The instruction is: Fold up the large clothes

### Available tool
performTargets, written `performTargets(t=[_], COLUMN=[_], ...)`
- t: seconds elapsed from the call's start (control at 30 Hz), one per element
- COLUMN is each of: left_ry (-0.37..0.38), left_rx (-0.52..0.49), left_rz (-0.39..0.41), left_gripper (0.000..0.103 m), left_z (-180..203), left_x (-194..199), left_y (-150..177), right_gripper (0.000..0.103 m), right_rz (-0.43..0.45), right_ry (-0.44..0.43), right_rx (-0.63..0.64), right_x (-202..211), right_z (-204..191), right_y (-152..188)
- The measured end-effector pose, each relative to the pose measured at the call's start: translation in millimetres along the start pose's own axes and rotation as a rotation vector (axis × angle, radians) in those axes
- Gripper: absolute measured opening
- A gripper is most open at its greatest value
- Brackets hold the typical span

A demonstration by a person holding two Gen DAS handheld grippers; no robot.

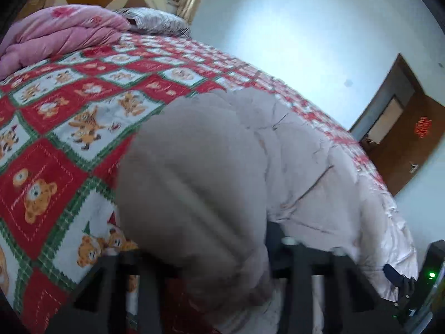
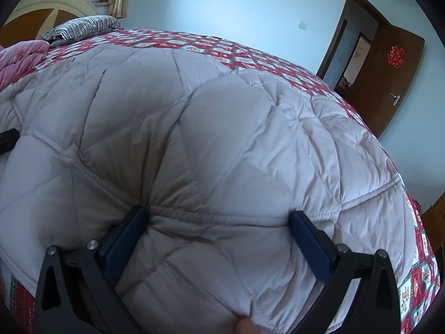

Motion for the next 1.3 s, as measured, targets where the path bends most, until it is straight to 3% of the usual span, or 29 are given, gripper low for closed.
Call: performTargets(t=[0.1,0.3,0.4,0.47,0.53,0.6,0.7,0.83,1.0,1.07,1.23,1.3], left_ry=[0.024,0.038,-0.007,-0.029,-0.056,-0.104,-0.125,-0.099,-0.049,-0.032,-0.065,-0.089], left_rx=[-0.001,-0.036,-0.076,-0.095,-0.117,-0.184,-0.278,-0.434,-0.656,-0.73,-0.923,-1.014], left_rz=[0.021,0.099,0.164,0.194,0.228,0.264,0.302,0.333,0.289,0.246,0.147,0.147], left_gripper=[0.023,0.019,0.019,0.019,0.019,0.019,0.019,0.019,0.019,0.019,0.023,0.033], left_z=[-2.1,-15.6,-23.7,-31.2,-34.0,-24.9,12.6,90.8,194.6,224.8,265.6,271.6], left_x=[12.2,56.9,93.8,118.2,139.6,153.4,165.5,158.0,107.2,77.7,23.6,14.7], left_y=[-3.1,-16.0,-29.3,-42.3,-52.7,-59.0,-62.8,-52.2,-8.8,16.6,80.2,105.8], right_gripper=[0.103,0.103,0.103,0.103,0.103,0.103,0.103,0.103,0.103,0.103,0.103,0.103], right_rz=[0.003,0.032,0.049,0.072,0.094,0.13,0.181,0.097,0.005,-0.023,-0.115,-0.145], right_ry=[0.036,0.101,0.031,-0.083,-0.142,-0.199,-0.162,-0.066,0.014,0.041,0.077,0.074], right_rx=[0.015,0.059,0.102,0.13,0.103,0.052,0.001,-0.195,-0.385,-0.415,-0.441,-0.453], right_x=[4.3,14.9,24.7,38.0,54.2,78.0,94.8,69.7,46.5,41.2,24.8,14.4], right_z=[-11.4,-37.0,-63.3,-76.7,-73.1,-54.4,-8.7,91.9,190.3,206.5,237.8,243.6], right_y=[2.1,0.1,-1.8,-2.7,-2.0,1.9,7.6,21.7,61.3,73.8,105.9,114.8])
Point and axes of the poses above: each gripper's, at about its wrist camera, not at the fingertips, and x roughly against the way its jaws point, z to its right, y to its underside, the point moved 4 cm from there along -x, roughly the way its jaws point, and after that the axes turned 10 degrees about -z, right-handed, at the moved point
